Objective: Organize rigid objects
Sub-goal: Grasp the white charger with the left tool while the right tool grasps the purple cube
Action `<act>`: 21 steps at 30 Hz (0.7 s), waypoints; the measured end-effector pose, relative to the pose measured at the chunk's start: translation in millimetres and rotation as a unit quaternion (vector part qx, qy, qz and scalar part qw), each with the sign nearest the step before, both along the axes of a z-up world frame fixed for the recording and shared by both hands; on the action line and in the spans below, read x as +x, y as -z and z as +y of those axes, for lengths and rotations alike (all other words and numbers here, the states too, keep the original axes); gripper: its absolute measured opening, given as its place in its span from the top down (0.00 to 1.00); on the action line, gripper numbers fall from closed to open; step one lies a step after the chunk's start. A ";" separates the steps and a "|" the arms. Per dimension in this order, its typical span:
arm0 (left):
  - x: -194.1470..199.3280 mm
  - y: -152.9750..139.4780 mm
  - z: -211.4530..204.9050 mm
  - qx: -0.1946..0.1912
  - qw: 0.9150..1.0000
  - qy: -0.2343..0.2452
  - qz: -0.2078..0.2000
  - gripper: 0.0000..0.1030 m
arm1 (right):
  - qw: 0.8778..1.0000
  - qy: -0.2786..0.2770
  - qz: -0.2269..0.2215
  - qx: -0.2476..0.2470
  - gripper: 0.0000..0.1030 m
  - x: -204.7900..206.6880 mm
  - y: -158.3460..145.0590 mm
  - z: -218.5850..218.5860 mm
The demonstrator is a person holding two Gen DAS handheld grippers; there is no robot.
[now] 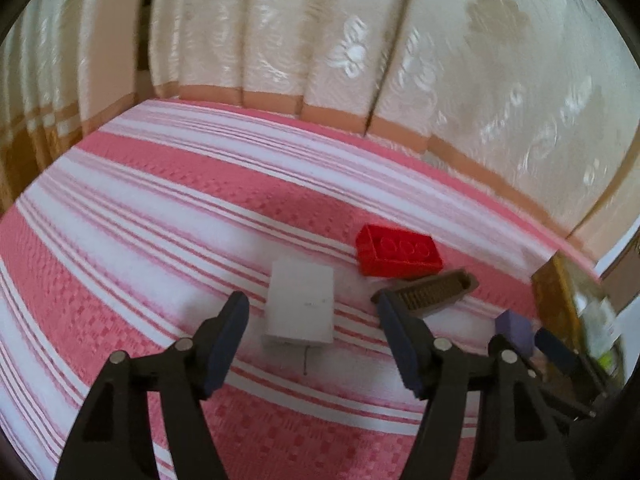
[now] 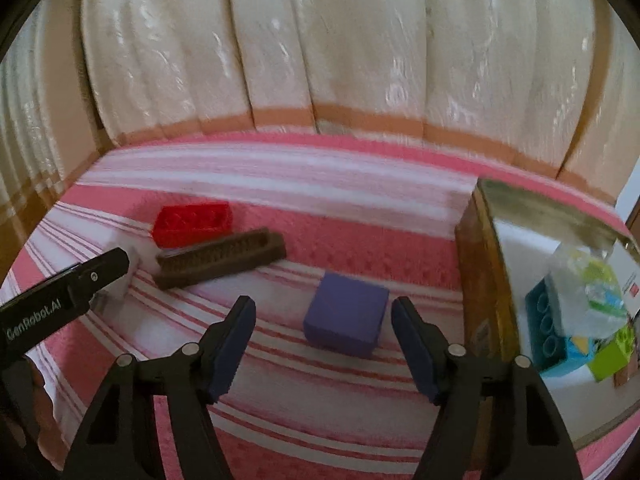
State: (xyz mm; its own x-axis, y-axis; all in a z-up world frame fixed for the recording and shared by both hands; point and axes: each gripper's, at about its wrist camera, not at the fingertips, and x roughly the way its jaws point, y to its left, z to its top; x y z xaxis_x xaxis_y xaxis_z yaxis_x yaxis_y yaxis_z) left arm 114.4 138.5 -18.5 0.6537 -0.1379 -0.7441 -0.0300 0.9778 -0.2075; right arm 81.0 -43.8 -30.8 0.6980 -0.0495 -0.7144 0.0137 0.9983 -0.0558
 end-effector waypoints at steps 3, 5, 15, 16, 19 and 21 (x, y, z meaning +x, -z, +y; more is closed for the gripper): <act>4.6 6.6 -7.7 0.030 0.999 0.010 0.018 0.34 | 0.999 0.019 0.028 0.010 0.32 8.9 7.6 -1.0; 5.9 10.5 -7.8 0.045 0.999 0.008 0.029 0.34 | 0.999 0.033 0.031 0.009 0.33 10.0 9.7 -1.9; 2.3 14.4 6.3 0.048 0.999 -0.005 0.021 0.64 | 1.000 0.006 0.023 0.020 0.58 4.0 6.3 -1.5; 1.6 15.1 8.2 0.041 0.999 -0.006 0.019 0.64 | 0.999 -0.001 0.021 0.030 0.59 3.6 6.4 -3.3; 0.2 15.6 7.7 0.033 0.999 -0.004 0.015 0.65 | 0.998 -0.018 0.006 0.066 0.59 -1.0 3.1 -8.0; -3.3 13.5 8.1 0.019 1.000 -0.004 0.001 0.65 | 0.996 -0.028 -0.014 0.085 0.59 -5.6 -2.3 -10.0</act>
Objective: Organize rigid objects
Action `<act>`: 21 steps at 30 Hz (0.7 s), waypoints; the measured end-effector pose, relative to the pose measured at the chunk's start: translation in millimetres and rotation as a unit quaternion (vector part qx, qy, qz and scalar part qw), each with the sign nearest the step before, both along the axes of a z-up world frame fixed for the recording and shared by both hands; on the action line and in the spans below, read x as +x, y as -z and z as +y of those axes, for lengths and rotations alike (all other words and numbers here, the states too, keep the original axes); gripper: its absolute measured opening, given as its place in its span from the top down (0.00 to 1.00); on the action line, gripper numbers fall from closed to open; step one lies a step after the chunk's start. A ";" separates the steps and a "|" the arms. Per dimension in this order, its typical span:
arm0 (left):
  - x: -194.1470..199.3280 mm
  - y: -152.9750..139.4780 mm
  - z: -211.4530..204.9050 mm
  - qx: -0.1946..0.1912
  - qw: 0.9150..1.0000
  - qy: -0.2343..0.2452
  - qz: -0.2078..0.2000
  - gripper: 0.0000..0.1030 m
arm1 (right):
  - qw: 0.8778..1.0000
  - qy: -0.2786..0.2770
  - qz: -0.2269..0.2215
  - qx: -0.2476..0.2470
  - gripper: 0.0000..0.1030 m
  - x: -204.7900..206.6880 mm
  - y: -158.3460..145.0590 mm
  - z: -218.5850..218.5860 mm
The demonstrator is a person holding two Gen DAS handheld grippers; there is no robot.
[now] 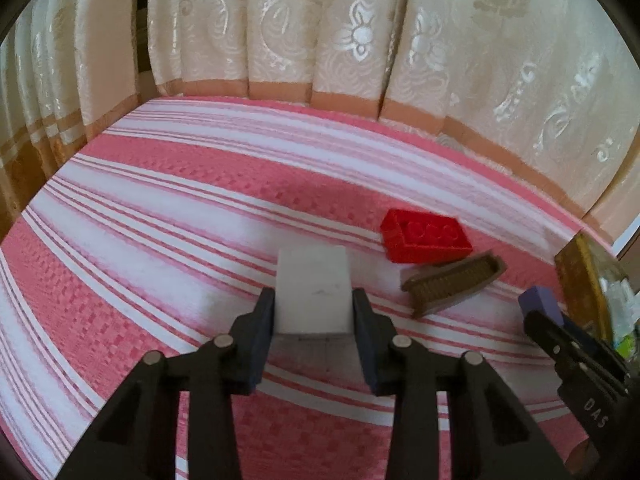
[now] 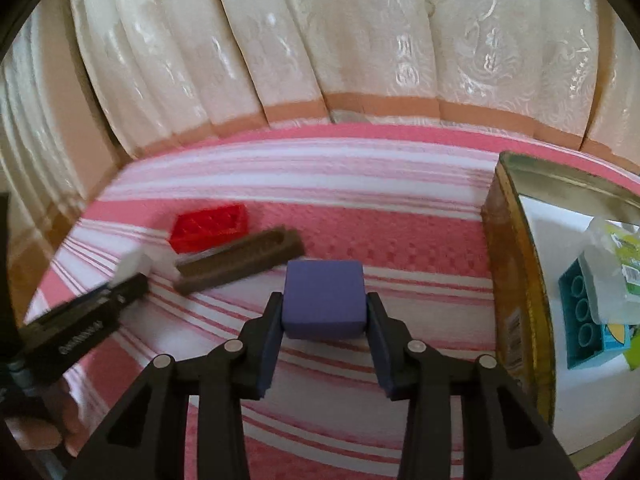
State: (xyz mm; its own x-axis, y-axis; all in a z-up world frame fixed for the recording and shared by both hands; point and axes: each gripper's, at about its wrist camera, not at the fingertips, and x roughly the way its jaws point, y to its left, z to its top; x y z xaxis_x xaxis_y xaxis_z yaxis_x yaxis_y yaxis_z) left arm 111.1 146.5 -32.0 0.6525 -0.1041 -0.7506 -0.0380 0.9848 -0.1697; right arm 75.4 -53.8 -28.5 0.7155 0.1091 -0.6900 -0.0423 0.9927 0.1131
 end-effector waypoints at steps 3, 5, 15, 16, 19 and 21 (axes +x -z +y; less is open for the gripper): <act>-5.6 -6.0 -1.4 -0.007 1.000 -0.004 -0.029 0.65 | 0.999 -0.018 -0.032 0.032 0.59 -7.9 -10.3 -1.1; -9.0 -9.0 -1.1 -0.007 0.999 -0.010 -0.046 0.65 | 0.997 -0.029 -0.058 0.038 0.59 -12.6 -18.6 2.4; -22.4 -23.1 6.0 -0.021 0.993 -0.035 -0.113 0.65 | 0.990 -0.032 -0.132 0.020 0.59 -31.2 -37.7 8.2; -24.1 -24.8 5.5 -0.017 0.992 -0.036 -0.120 0.65 | 0.990 -0.028 -0.135 0.014 0.59 -32.2 -38.2 8.5; -26.6 -27.0 4.9 -0.015 0.990 -0.037 -0.134 0.65 | 0.989 -0.014 -0.150 -0.006 0.59 -35.2 -40.3 7.1; -28.0 -28.2 3.9 -0.014 0.989 -0.036 -0.142 0.65 | 0.987 -0.008 -0.157 -0.019 0.59 -36.8 -41.5 7.5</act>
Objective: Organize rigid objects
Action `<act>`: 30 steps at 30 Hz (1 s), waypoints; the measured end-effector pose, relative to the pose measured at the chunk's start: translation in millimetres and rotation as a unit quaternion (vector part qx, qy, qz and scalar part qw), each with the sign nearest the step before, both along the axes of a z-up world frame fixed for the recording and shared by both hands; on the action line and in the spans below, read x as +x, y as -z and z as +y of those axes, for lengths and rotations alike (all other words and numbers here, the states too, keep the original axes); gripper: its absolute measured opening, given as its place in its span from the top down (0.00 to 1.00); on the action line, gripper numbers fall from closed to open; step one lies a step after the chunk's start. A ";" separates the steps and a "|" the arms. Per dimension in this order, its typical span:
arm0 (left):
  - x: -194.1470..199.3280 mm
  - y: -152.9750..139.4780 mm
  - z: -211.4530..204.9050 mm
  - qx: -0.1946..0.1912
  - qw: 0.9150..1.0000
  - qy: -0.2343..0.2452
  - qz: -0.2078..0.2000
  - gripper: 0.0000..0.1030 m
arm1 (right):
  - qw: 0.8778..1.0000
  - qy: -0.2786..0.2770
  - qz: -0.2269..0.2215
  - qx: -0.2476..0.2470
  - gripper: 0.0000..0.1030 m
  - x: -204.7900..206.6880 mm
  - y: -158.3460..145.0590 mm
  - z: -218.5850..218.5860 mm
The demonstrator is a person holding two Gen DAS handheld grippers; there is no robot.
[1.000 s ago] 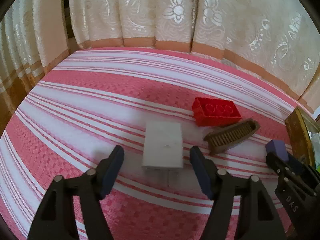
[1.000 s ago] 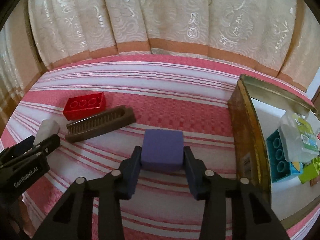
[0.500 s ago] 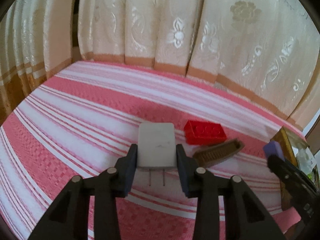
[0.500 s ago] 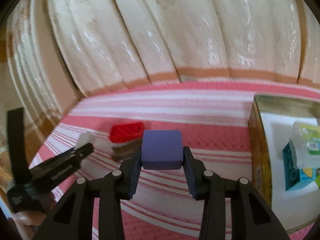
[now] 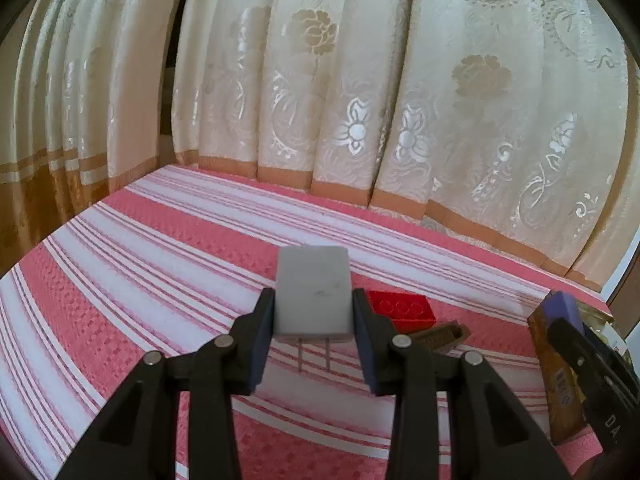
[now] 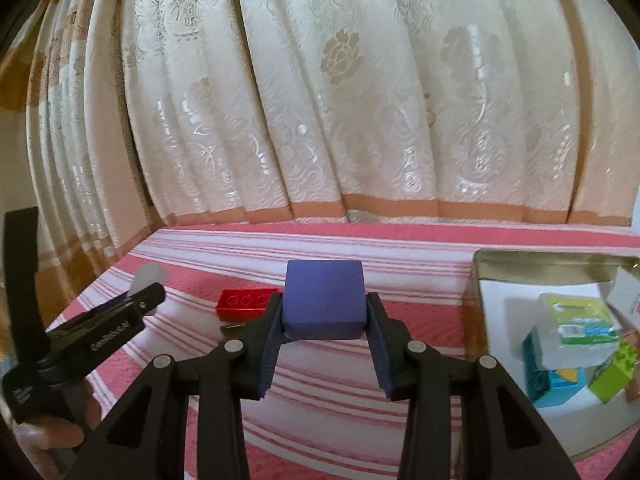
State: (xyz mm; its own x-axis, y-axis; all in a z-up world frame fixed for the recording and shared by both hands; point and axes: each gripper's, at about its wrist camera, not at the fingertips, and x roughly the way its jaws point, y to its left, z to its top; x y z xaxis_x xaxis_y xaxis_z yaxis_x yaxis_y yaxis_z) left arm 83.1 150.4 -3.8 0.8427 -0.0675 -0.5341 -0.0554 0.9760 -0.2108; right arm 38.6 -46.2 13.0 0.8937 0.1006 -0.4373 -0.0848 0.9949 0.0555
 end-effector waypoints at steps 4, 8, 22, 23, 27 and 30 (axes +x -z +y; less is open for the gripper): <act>-3.9 -2.4 -3.6 0.005 1.000 0.003 -0.012 0.65 | 0.999 0.012 -0.024 -0.025 0.59 -7.9 -4.3 1.2; -7.7 -4.9 -7.0 0.010 1.000 0.002 -0.026 0.65 | 0.997 0.023 -0.049 -0.057 0.59 -17.7 -6.7 3.9; -16.2 -6.5 -15.8 0.026 0.999 -0.011 -0.046 0.65 | 0.996 0.036 -0.064 -0.057 0.59 -26.9 -11.6 -7.0; -16.6 -6.9 -17.2 0.027 0.998 -0.010 -0.048 0.65 | 0.996 0.037 -0.064 -0.056 0.59 -27.5 -11.8 -8.2; -19.7 -7.8 -27.2 0.022 0.998 0.003 -0.052 0.65 | 0.996 0.039 -0.067 -0.053 0.59 -30.4 -13.7 -13.6; -22.4 -9.5 -35.8 0.022 0.998 0.011 -0.056 0.64 | 0.996 0.042 -0.068 -0.050 0.59 -32.3 -14.9 -19.1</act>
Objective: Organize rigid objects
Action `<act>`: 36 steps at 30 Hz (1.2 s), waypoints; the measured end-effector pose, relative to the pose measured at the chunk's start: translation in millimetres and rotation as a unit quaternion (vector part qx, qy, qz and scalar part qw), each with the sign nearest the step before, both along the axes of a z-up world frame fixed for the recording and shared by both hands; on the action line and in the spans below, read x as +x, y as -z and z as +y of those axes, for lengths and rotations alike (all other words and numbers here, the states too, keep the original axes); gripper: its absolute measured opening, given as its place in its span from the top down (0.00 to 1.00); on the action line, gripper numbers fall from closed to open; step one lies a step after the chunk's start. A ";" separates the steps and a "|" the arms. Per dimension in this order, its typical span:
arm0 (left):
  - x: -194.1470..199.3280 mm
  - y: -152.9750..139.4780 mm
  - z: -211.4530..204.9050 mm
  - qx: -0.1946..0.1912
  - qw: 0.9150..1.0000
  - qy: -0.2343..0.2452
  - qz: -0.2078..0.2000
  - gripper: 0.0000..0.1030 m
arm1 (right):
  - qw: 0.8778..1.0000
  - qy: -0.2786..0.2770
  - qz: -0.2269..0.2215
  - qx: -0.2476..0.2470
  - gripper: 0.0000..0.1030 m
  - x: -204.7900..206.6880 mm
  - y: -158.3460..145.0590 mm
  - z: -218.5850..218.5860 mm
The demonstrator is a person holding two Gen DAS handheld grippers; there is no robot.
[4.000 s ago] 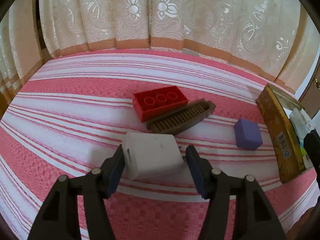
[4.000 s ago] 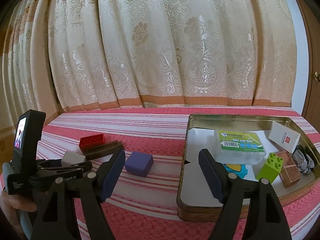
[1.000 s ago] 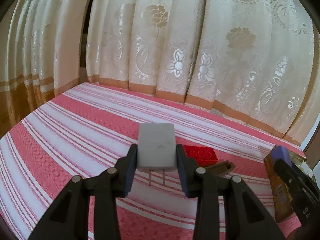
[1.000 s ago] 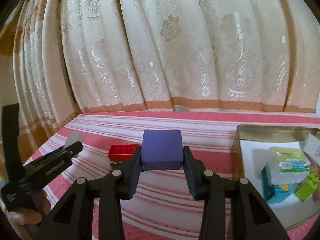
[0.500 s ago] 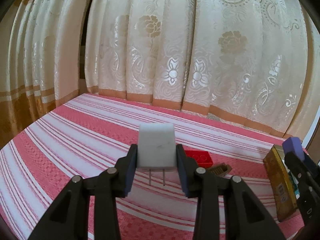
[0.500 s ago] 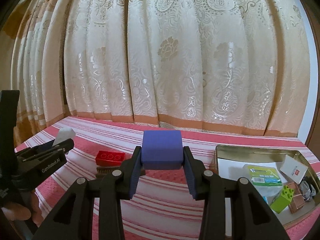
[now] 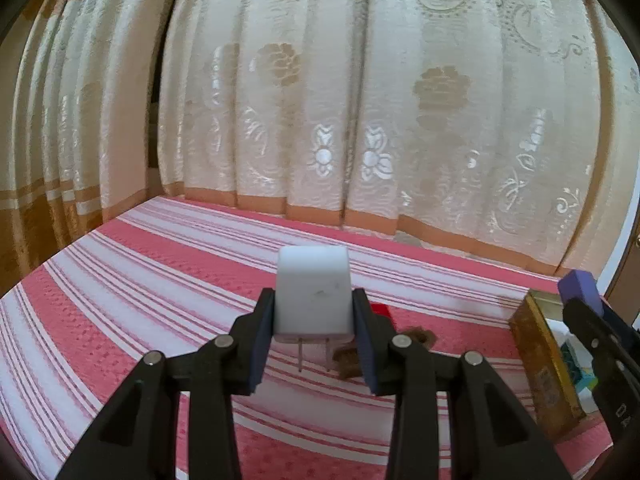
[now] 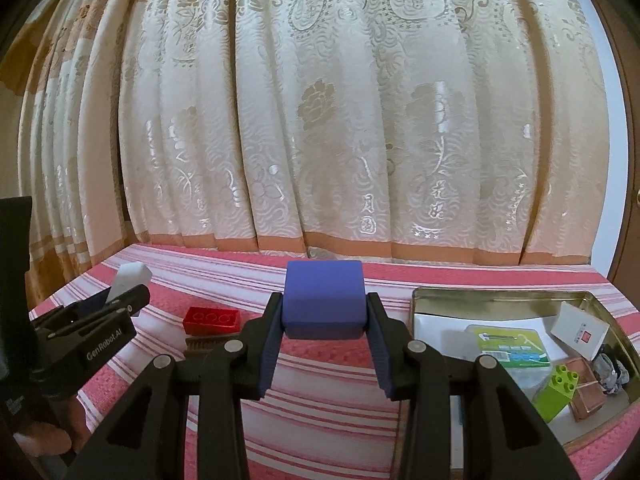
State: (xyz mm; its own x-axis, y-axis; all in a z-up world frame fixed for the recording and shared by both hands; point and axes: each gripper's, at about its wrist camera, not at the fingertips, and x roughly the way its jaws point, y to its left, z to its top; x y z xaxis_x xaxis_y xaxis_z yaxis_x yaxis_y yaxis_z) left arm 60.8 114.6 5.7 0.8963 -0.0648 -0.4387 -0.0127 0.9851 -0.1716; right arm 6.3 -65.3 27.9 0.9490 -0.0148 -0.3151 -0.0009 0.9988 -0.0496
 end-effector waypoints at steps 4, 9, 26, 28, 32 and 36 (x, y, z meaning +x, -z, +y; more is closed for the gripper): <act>-3.1 -1.2 -10.9 0.006 1.000 0.007 -0.003 0.65 | 1.000 0.004 0.000 0.006 0.59 -1.3 -1.6 -7.9; -9.7 -3.8 -22.5 0.004 1.000 0.012 -0.010 0.65 | 1.000 0.012 -0.006 0.006 0.59 -5.0 -3.7 -18.0; -24.9 -15.0 -80.6 0.003 0.998 0.048 -0.031 0.64 | 0.998 0.057 -0.016 0.010 0.59 -17.5 -10.9 -74.0; -25.6 -15.7 -87.2 0.004 0.998 0.052 -0.032 0.65 | 0.998 0.062 -0.017 0.008 0.59 -19.5 -11.8 -80.7; -27.8 -18.0 -100.3 0.003 0.998 0.058 -0.035 0.65 | 0.997 0.075 -0.018 0.011 0.59 -22.1 -13.6 -97.4; -30.2 -20.2 -117.2 0.005 0.997 0.071 -0.038 0.64 | 0.996 0.089 -0.020 0.009 0.59 -24.8 -14.1 -114.2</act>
State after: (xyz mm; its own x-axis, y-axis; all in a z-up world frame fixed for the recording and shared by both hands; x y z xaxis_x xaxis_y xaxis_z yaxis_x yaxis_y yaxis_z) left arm 30.5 -2.6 25.9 0.9091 -0.1903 -0.3706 0.1404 0.9775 -0.1575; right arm -18.5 -179.5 42.0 0.9435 -0.1774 -0.2798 0.1769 0.9839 -0.0274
